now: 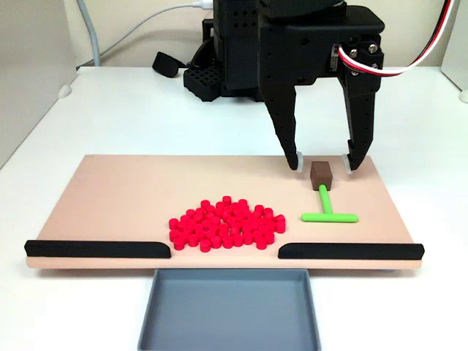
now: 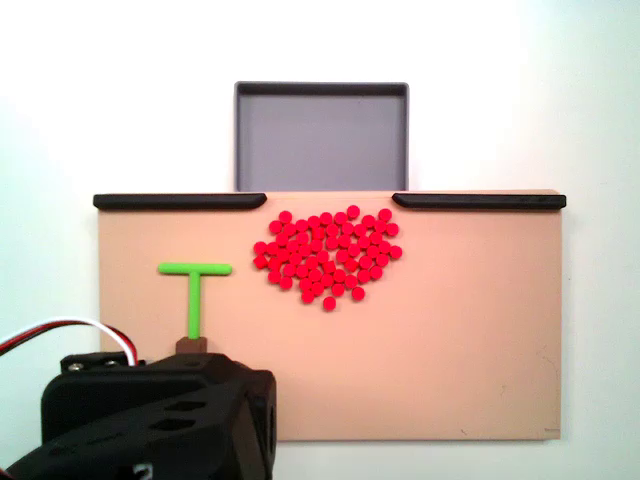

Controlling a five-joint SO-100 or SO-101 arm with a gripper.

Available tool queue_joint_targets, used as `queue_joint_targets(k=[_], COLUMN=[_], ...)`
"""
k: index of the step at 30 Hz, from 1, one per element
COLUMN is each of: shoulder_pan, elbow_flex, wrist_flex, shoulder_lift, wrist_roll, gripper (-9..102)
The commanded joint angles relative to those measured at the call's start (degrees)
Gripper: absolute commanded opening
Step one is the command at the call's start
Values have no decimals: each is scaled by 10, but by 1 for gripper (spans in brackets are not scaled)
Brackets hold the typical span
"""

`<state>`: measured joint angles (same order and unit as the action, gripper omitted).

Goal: Grasp a green tool by the dark brown handle.

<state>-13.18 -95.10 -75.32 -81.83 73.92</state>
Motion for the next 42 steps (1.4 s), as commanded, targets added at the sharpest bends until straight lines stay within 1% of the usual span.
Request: queue_joint_targets(k=[1,12,18,24,42], shoulder_pan=[-10,-15,-11,-7,-1], elbow_flex=[17,18,18,18,18], wrist_flex=[2,2,2,13,13], shoulder_lift=[-3,1,2,1,2], wrist_roll=[-2,7,20,23,24], gripper=[21,20,18,17,14])
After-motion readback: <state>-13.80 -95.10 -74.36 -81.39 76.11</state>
